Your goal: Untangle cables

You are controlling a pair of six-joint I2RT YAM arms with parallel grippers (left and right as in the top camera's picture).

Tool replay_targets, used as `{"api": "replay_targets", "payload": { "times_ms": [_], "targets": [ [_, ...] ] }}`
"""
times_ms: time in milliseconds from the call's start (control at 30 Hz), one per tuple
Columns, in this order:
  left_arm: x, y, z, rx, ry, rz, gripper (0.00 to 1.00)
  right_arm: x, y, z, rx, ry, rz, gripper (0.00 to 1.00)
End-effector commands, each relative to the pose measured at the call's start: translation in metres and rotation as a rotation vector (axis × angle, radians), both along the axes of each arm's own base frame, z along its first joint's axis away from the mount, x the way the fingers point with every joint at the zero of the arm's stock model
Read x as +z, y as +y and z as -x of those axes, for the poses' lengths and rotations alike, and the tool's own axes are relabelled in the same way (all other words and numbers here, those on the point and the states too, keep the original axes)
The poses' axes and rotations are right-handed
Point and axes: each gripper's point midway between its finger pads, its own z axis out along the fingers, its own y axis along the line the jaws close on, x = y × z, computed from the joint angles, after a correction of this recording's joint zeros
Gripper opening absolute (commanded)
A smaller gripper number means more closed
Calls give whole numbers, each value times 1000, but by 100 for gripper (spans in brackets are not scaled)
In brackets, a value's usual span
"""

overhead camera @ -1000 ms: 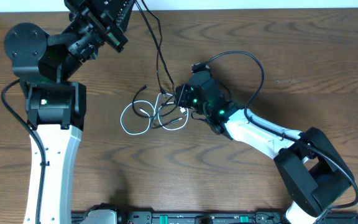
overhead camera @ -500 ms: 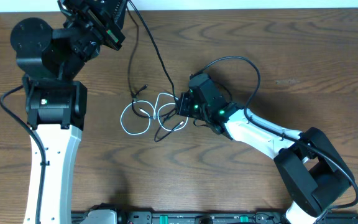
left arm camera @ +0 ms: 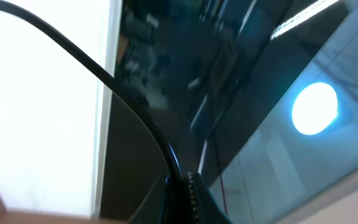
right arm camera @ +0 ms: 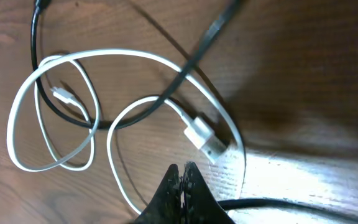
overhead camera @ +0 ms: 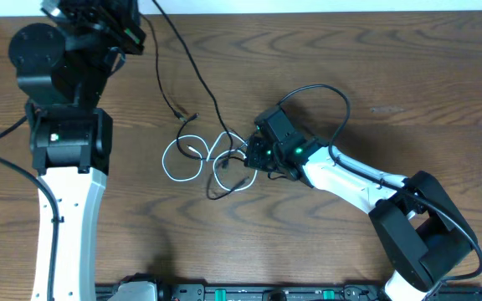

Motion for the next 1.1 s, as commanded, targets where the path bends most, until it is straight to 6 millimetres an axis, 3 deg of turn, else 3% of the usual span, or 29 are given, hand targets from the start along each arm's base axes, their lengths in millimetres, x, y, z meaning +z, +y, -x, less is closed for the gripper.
{"api": "replay_targets", "payload": {
  "times_ms": [0,133,267,400,500,567,633,700,800,900,1067],
  "targets": [
    [12,27,3,126,-40,-86,7,1,9,11,51,49,-48,1],
    [-8,45,0,192,33,-154,7,9,21,21,107,93,-130,1],
    [-26,59,0,227,109,-156,7,9,21,20,121,82,-131,1],
    [-13,57,0,221,58,-156,7,4,12,9,110,9,-58,1],
    [12,49,3,180,-49,-157,7,1,5,4,87,-15,-16,2],
    [27,43,6,153,-114,-158,7,1,4,3,94,-30,-1,9],
    [29,39,7,134,-124,-159,7,0,3,1,95,-43,10,21],
    [22,36,6,112,-101,-161,7,0,0,-1,85,-52,23,53],
    [11,32,4,89,-64,-185,8,-2,-5,-5,65,-69,52,79],
    [7,25,0,78,-91,-305,7,-2,-5,-6,88,-86,62,87],
    [-5,8,-11,65,-161,-614,8,-1,-2,-5,159,-129,78,89]
  ]
}}
